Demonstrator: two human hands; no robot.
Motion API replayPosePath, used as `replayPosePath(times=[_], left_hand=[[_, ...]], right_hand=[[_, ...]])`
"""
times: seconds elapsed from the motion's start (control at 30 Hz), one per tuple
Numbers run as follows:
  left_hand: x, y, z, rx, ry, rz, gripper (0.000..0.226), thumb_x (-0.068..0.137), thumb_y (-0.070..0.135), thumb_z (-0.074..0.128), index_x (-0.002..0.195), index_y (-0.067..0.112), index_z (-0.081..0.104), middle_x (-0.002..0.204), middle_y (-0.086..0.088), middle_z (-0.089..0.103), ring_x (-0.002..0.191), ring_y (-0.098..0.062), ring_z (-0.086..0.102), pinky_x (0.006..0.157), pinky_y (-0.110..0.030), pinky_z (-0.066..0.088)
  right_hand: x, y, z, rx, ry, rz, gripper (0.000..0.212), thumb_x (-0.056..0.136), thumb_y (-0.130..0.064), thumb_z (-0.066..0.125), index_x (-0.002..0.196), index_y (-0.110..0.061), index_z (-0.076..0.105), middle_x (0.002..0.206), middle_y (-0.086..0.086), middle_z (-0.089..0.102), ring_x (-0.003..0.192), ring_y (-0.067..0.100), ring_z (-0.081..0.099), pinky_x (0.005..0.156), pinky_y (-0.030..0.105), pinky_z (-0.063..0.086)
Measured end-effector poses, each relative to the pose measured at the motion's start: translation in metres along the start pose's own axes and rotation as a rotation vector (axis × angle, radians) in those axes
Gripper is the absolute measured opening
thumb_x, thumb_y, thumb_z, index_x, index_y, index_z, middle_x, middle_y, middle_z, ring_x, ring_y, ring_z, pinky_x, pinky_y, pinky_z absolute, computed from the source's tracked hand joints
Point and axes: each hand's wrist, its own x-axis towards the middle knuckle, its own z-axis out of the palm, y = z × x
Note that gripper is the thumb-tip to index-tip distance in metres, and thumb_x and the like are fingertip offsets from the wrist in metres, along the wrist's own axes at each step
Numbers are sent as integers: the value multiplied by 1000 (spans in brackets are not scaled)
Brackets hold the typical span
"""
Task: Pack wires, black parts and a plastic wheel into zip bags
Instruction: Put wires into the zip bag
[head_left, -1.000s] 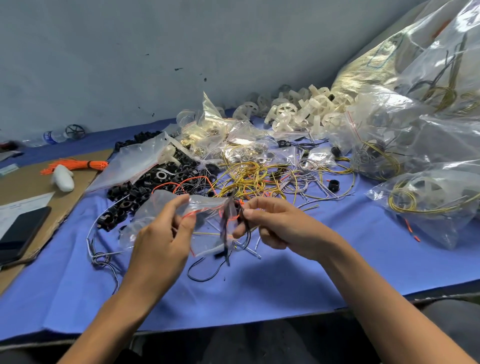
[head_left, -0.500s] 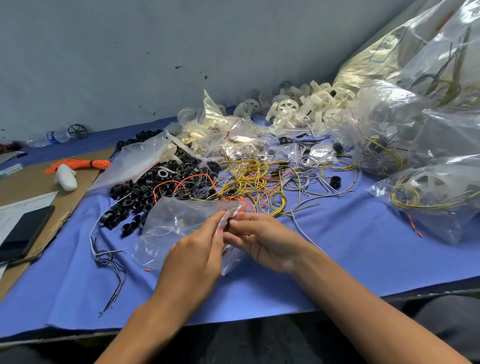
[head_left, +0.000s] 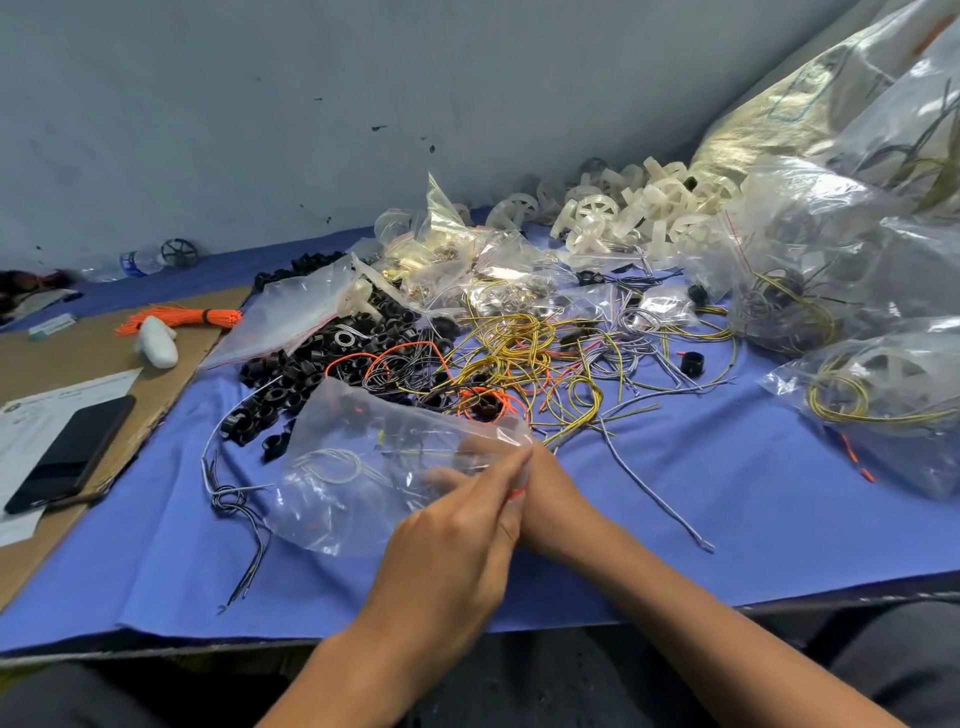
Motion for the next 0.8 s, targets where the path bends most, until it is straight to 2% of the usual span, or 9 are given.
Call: replayPosePath(times=[0.07, 0.17, 0.3, 0.47, 0.53, 0.6, 0.7, 0.73, 0.8], left_hand=[[-1, -3, -1, 26, 28, -19, 51, 98, 42, 40, 148, 36, 39, 127, 4, 65, 108, -24, 63, 79, -42, 53], [-4, -6, -2, 33, 35, -61, 57, 96, 47, 41, 151, 41, 28, 134, 9, 62, 111, -15, 57, 82, -36, 50], [-6, -15, -1, 10, 67, -135, 57, 99, 36, 50, 151, 42, 29, 127, 6, 65, 105, -20, 59, 76, -38, 46], [-1, -26, -6, -32, 150, -210, 50, 97, 30, 56, 145, 36, 42, 99, -1, 67, 90, -27, 64, 69, -39, 45], [0, -27, -10, -55, 170, -224, 49, 97, 29, 56, 144, 36, 44, 87, 6, 65, 83, -25, 63, 67, -38, 44], [1, -27, -15, -79, 180, -233, 49, 96, 30, 56, 143, 36, 46, 74, 14, 57, 74, -20, 58, 64, -36, 41], [2, -26, -21, -83, 191, -241, 49, 94, 34, 54, 142, 36, 46, 73, 15, 56, 67, -14, 53, 62, -35, 38], [3, -26, -22, -83, 192, -242, 48, 94, 34, 54, 142, 36, 47, 77, 18, 58, 66, -12, 53, 62, -34, 38], [3, -25, -25, -85, 191, -246, 47, 94, 32, 55, 141, 34, 49, 84, 26, 58, 66, -8, 54, 62, -32, 39]], right_hand=[[3, -4, -7, -35, -138, -163, 13, 88, 3, 54, 93, -6, 62, 93, 7, 63, 88, 24, 58, 82, 40, 49], [6, -4, -18, -91, -204, -72, 23, 88, -1, 53, 108, -1, 66, 105, 13, 69, 100, 28, 63, 88, 45, 49], [1, -1, -48, 19, -185, 14, 19, 97, -25, 59, 84, -14, 68, 72, -3, 68, 61, 4, 56, 60, 23, 44], [-12, 4, -103, 345, 29, 88, 17, 92, -33, 65, 86, -18, 71, 52, 0, 55, 44, 7, 41, 40, 16, 28], [-15, 6, -123, 586, 105, 83, 21, 88, -39, 66, 86, -18, 71, 45, 0, 38, 37, 10, 28, 39, 18, 16], [-21, 9, -144, 761, 76, 49, 29, 88, -45, 63, 93, -18, 70, 42, 0, 36, 34, 11, 20, 42, 21, 9], [-31, 16, -166, 596, 21, 81, 37, 93, -49, 57, 113, -19, 67, 74, 14, 68, 36, 13, 26, 40, 16, 15], [-31, 19, -170, 516, 84, 115, 33, 93, -47, 57, 112, -21, 67, 86, 15, 71, 37, 12, 28, 40, 14, 18], [-26, 25, -170, 362, 289, 176, 17, 94, -36, 61, 98, -22, 69, 81, 9, 69, 39, 10, 36, 38, 15, 24]])
